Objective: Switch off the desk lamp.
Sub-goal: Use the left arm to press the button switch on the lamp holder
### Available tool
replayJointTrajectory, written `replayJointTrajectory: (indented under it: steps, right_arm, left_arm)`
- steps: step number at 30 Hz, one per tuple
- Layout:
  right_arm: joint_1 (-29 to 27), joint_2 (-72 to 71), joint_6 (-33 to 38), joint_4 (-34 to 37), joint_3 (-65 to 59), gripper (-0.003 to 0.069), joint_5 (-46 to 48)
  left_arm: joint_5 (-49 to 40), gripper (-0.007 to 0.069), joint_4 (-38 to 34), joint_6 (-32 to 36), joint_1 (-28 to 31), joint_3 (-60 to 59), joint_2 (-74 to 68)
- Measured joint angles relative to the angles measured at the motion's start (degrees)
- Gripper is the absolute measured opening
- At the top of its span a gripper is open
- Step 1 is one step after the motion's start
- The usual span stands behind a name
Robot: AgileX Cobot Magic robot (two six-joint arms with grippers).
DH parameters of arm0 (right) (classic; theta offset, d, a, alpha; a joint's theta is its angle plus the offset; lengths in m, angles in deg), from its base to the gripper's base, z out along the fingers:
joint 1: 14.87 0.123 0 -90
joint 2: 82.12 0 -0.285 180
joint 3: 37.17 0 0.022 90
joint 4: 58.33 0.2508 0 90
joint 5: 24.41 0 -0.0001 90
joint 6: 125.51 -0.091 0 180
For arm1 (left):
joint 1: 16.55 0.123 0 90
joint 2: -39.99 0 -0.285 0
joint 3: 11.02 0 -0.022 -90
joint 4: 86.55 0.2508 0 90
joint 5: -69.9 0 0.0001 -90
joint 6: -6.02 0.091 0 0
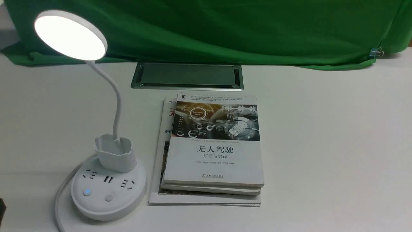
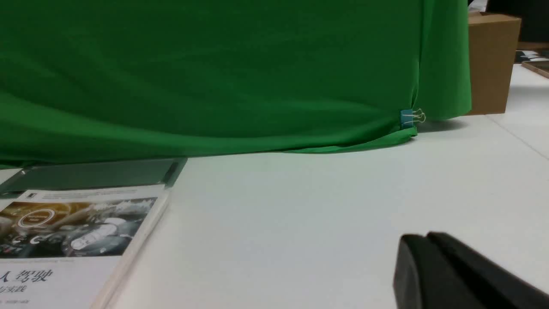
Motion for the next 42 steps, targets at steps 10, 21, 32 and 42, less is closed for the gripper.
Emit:
replayJointTrajectory:
  steps: [10, 21, 32, 42]
  right_arm:
    - [0.0, 0.0, 0.0, 0.0, 0.0, 0.0036, 0.0]
    - [0.0, 0.0, 0.0, 0.0, 0.0, 0.0036, -0.1]
    - [0.0, 0.0, 0.0, 0.0, 0.0, 0.0036, -0.1]
    - [0.0, 0.0, 0.0, 0.0, 0.0, 0.0036, -0.1]
  left_arm:
    - [0.0, 0.002, 0.0, 0.0, 0.0, 0.0, 0.0]
    - [0.0, 0.002, 0.0, 0.0, 0.0, 0.0, 0.0]
    - [5.7, 0.002, -7.4, -1.4, 0.0, 0.0, 0.0]
    - [29.2, 0.002, -14.5, -7.7, 0.0, 0.0, 0.0]
